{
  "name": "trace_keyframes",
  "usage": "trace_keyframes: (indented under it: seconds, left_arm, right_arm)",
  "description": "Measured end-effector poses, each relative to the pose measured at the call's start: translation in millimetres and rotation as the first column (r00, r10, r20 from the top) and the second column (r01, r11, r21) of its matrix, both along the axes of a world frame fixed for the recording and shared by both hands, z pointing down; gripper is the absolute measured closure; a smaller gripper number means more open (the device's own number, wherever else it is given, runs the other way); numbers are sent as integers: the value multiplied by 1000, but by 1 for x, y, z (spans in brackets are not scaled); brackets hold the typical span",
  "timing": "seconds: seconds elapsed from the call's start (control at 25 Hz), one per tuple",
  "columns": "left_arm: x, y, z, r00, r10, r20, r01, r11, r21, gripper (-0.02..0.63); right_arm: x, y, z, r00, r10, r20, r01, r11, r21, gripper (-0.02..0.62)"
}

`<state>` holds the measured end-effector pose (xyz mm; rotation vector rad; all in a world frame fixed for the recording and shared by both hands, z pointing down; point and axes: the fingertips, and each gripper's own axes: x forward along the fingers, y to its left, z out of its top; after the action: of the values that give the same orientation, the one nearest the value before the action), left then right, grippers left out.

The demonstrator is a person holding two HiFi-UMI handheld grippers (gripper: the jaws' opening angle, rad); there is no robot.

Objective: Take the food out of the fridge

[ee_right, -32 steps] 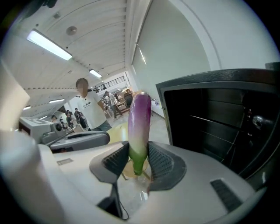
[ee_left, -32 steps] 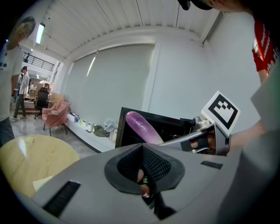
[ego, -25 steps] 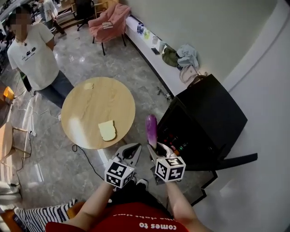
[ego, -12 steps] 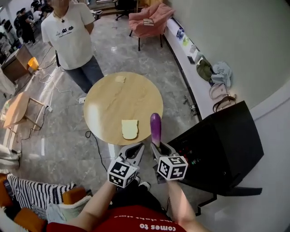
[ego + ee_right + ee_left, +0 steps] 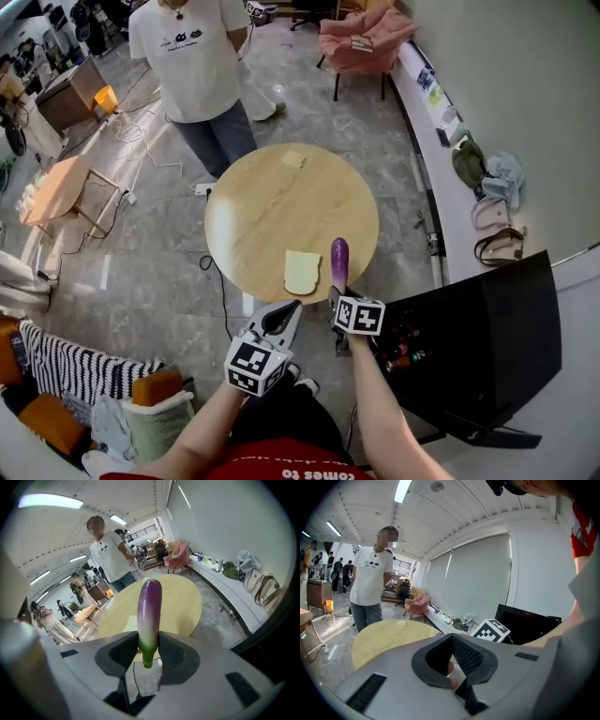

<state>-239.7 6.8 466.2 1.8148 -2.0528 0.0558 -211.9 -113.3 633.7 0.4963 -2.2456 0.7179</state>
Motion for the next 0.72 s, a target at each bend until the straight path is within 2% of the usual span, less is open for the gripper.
trace_keyframes:
  seconds: [0.2,0.36,0.72]
  left_arm:
    - [-25,26,11,997,-80,-4,80,996,-33,604]
    - [-36,43,19,993,-121,-10,121,991,-54,604]
    - [-41,44,17,991,-130,-10,130,991,-40,604]
  right_arm:
    - [-13,-11,46,995,-4,-103,-1,999,-44,457]
    - [-15,-13,64,986,-17,-168,14,1000,-18,459]
    - [-23,-11,66,984,-26,-175,24,1000,-18,459]
